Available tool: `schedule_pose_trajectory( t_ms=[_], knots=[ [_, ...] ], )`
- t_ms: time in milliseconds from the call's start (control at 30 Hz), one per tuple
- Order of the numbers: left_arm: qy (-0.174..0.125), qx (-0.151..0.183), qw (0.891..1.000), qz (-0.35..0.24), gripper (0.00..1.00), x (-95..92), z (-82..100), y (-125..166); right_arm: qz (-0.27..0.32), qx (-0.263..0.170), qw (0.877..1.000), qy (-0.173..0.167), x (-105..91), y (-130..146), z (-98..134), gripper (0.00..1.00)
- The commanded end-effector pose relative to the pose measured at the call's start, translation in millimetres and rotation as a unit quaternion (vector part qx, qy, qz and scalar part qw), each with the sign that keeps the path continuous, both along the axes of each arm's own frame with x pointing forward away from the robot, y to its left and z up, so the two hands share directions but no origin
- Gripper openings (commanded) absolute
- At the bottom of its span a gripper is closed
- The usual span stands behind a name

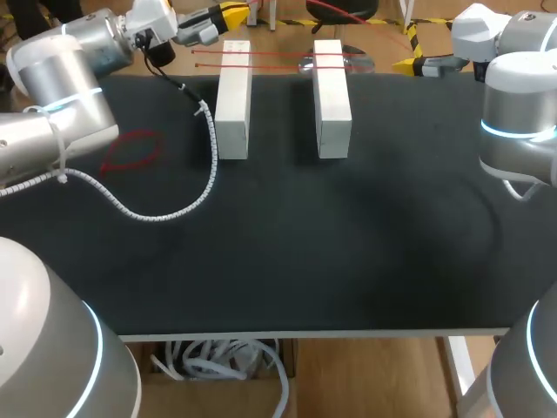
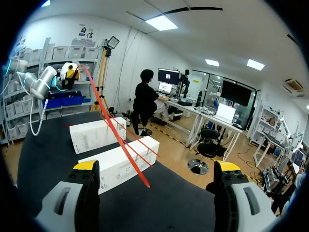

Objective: Grab the tape and strap the tape.

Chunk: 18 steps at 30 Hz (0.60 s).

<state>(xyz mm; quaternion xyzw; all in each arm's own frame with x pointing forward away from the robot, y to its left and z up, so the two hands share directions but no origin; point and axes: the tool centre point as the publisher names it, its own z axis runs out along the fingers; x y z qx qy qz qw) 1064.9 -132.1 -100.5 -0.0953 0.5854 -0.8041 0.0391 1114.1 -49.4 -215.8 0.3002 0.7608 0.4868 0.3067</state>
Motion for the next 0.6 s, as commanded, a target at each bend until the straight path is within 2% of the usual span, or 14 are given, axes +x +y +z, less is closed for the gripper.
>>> schedule_pose_trajectory(
  t_ms=[33,600],
  knots=[
    [-0.004,-0.004,1.000,-0.003,0.00,-1.3,3.3,-1.4,0.001,0.000,1.000,0.000,0.0,-0.2,-0.2,1.00],
    [-0.010,-0.024,1.000,-0.007,0.00,-3.7,17.9,-14.9,0.001,0.000,1.000,0.000,0.0,-0.2,-0.2,1.00]
  ],
)
